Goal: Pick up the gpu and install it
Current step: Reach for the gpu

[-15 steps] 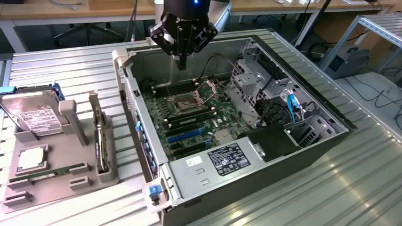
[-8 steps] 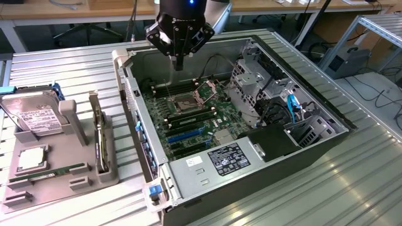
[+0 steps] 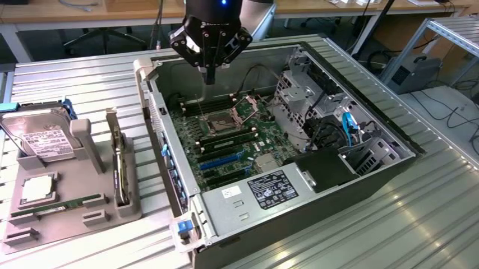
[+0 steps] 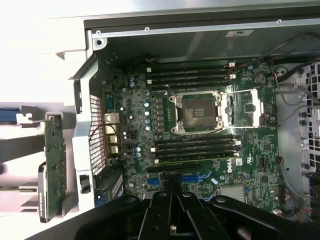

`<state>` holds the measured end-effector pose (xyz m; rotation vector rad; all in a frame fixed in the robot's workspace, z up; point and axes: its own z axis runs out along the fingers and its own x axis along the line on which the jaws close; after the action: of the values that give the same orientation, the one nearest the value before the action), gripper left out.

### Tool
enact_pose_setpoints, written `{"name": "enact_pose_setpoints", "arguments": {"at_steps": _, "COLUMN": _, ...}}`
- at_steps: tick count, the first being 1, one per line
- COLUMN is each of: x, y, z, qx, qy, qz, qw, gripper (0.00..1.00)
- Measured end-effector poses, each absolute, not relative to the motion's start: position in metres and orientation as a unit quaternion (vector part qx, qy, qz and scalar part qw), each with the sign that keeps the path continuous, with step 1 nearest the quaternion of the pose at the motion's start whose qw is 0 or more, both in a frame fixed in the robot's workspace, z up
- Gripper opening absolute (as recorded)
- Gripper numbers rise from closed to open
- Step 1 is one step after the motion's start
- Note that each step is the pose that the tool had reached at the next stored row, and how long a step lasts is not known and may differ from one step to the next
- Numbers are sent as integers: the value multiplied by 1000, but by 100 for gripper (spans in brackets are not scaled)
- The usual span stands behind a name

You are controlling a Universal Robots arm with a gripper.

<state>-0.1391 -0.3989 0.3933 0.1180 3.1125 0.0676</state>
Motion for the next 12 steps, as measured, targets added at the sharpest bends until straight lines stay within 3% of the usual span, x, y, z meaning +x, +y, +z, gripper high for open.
{"name": "enact_pose_setpoints", "arguments": {"at_steps": 12, "x": -143, "y": -399, "z": 393, "qx": 38, "qy": 999, "qz": 22, "qw": 13, "gripper": 11}}
